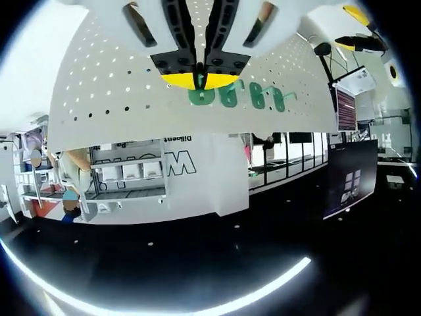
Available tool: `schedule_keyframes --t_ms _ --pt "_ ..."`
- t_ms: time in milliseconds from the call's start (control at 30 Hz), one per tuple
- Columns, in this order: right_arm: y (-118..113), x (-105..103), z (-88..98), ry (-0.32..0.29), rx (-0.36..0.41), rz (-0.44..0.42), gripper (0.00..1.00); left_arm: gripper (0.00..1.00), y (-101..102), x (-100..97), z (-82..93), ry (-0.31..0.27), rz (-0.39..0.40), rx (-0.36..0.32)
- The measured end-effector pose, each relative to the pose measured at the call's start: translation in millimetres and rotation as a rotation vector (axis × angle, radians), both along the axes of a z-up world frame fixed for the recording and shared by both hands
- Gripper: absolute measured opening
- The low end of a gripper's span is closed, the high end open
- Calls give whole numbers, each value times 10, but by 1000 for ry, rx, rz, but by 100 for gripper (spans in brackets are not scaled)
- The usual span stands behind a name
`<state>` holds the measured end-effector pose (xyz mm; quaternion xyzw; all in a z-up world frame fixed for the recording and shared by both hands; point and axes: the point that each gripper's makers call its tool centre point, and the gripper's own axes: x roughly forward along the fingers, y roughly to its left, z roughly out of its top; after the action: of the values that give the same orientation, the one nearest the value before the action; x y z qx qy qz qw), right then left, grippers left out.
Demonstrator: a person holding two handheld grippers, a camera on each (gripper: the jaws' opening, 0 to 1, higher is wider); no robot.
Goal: Insert the hook assembly into the mounting plate slot until the hook locks in place.
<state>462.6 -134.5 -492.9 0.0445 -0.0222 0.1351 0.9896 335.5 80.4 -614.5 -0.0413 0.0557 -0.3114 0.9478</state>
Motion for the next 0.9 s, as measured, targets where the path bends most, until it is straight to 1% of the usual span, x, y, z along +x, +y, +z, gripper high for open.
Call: schedule_keyframes --t_ms 67,200,267,300,400,633,800,900 --pt "-9 23 41 -22 -2 -7 1 69 9 2 -3 0 3 2" --pt "-2 76 64 -36 -23 -12 1 69 24 4 -14 4 8 1" --pt "-5 94 69 -40 -21 -12 1 69 28 5 -16 4 10 4" --pt "-23 112 80 -56 -42 -25 1 69 33 8 -21 3 11 4" --pt "-26 131 85 -60 -28 -26 1 69 30 0 -32 8 10 8" --pt "8 206 74 -69 -28 -25 1 68 63 -7 -38 10 17 25" --pt "16 243 58 -66 -21 -26 1 67 93 -1 -38 14 26 32" --pt "4 255 45 -58 0 -30 1 67 98 -4 -49 16 28 31"
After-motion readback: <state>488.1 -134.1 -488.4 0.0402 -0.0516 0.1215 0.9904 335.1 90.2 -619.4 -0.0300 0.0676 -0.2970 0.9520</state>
